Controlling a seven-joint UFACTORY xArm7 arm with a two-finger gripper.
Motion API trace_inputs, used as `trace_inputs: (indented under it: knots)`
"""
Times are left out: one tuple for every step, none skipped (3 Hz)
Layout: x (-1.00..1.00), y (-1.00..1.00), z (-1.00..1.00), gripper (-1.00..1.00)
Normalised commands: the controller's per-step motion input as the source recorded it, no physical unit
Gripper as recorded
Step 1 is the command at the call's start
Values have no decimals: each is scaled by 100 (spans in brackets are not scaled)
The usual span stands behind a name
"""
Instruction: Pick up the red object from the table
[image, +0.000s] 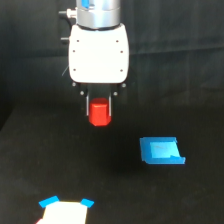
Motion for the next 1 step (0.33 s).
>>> trace_inputs:
  knots:
    - [10,-22,-8,-100]
